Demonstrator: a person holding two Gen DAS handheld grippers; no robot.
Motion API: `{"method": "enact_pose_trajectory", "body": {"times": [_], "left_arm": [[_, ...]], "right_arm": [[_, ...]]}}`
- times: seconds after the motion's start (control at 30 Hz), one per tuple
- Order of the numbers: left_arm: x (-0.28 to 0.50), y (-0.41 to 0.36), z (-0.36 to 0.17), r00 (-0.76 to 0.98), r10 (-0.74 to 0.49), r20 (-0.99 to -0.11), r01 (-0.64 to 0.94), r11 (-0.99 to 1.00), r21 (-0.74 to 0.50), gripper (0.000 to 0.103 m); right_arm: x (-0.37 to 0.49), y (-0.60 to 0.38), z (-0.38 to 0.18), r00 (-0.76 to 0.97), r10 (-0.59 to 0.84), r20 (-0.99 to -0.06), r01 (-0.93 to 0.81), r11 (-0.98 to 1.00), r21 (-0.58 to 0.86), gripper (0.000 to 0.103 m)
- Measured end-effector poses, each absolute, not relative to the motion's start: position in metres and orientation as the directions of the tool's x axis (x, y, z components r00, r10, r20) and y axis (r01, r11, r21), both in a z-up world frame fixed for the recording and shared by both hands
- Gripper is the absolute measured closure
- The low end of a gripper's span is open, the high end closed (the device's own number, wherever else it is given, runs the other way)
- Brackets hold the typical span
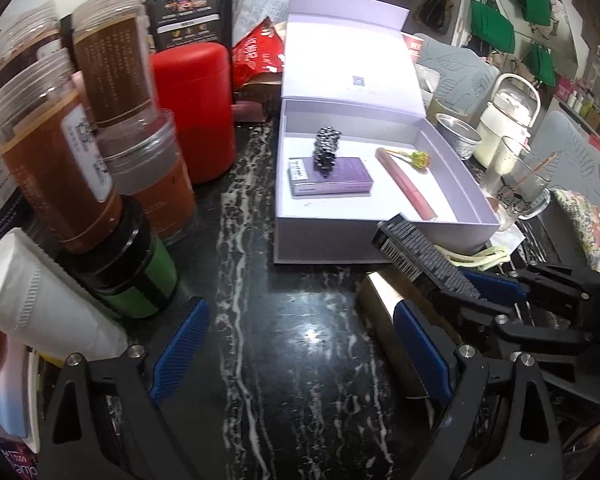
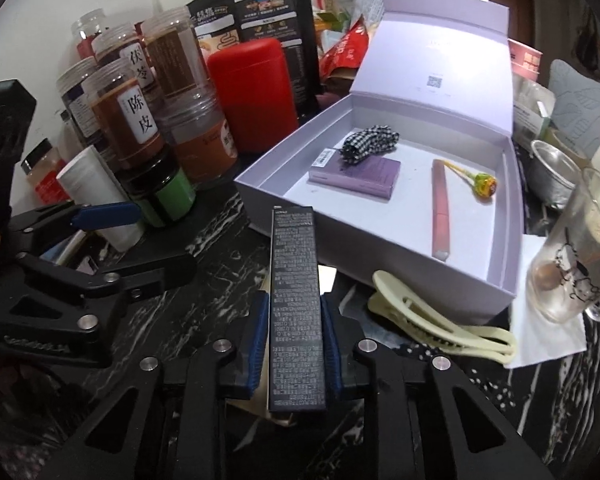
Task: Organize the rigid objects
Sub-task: 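Grasp the black cosmetic box with the right gripper while the left gripper grasps the gold box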
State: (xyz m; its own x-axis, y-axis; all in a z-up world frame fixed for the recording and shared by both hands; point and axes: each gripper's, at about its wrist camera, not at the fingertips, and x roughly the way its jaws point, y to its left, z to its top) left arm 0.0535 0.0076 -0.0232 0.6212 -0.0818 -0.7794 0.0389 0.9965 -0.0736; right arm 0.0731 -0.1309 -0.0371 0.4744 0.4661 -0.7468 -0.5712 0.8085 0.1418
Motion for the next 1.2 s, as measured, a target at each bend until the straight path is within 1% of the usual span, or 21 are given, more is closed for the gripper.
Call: {"method": "enact_pose_trajectory", "body": {"times": [0.17, 0.33, 0.43, 0.53, 0.7, 0.83, 0.97, 1.0, 1.03, 1.07, 1.13, 1.2], "left_arm": [[0.058, -0.01, -0.027, 0.609, -0.112, -0.786, 0.079, 0.994, -0.081, 0.008], [0.066, -0.034, -0.037, 0.583, -0.161, -0.796, 0.132, 0.986, -0.103, 0.008], [0.072, -0.047, -0.046, 0.555, -0.169, -0.815, 0.143, 0.984, -0.106, 0.008], [0.075, -0.06, -0.054, 0.537, -0.157, -0.829, 0.154, 0.984, -0.087, 0.008], [0.079, -0.078, -0.068, 0.5, -0.093, -0.861, 0.156, 0.988, -0.016, 0.008], [0.082, -0.084, -0.082, 0.463, -0.084, -0.882, 0.169, 0.986, -0.005, 0.008], [0.078, -0.086, -0.086, 0.479, -0.097, -0.872, 0.184, 0.983, -0.009, 0.009], [0.077, -0.086, -0.085, 0.489, -0.101, -0.866, 0.188, 0.982, -0.009, 0.016], [0.075, -0.086, -0.084, 0.498, -0.109, -0.86, 0.19, 0.982, -0.014, 0.025], [0.074, -0.085, -0.082, 0.51, -0.112, -0.853, 0.191, 0.981, -0.015, 0.031], [0.071, -0.084, -0.079, 0.54, -0.09, -0.837, 0.185, 0.983, 0.013, 0.06], [0.069, -0.082, -0.078, 0.538, -0.104, -0.837, 0.201, 0.98, 0.007, 0.06]], "right_arm": [[0.062, -0.157, -0.024, 0.524, 0.458, -0.718, -0.516, 0.841, 0.16, 0.078], [0.05, -0.185, -0.021, 0.557, 0.423, -0.715, -0.449, 0.877, 0.169, 0.078], [0.043, -0.2, -0.023, 0.573, 0.395, -0.718, -0.408, 0.897, 0.167, 0.078], [0.039, -0.21, -0.025, 0.59, 0.356, -0.724, -0.371, 0.917, 0.149, 0.078], [0.032, -0.222, -0.032, 0.601, 0.312, -0.736, -0.327, 0.936, 0.13, 0.078], [0.029, -0.226, -0.038, 0.589, 0.307, -0.747, -0.317, 0.939, 0.135, 0.078], [0.027, -0.228, -0.042, 0.587, 0.3, -0.752, -0.311, 0.941, 0.133, 0.078], [0.027, -0.228, -0.042, 0.587, 0.297, -0.753, -0.308, 0.942, 0.132, 0.078], [0.027, -0.229, -0.042, 0.587, 0.296, -0.754, -0.304, 0.943, 0.134, 0.078], [0.026, -0.23, -0.043, 0.586, 0.296, -0.754, -0.302, 0.944, 0.136, 0.078], [0.026, -0.23, -0.044, 0.585, 0.292, -0.757, -0.296, 0.945, 0.136, 0.078], [0.025, -0.23, -0.045, 0.584, 0.291, -0.757, -0.295, 0.946, 0.136, 0.078]]}}
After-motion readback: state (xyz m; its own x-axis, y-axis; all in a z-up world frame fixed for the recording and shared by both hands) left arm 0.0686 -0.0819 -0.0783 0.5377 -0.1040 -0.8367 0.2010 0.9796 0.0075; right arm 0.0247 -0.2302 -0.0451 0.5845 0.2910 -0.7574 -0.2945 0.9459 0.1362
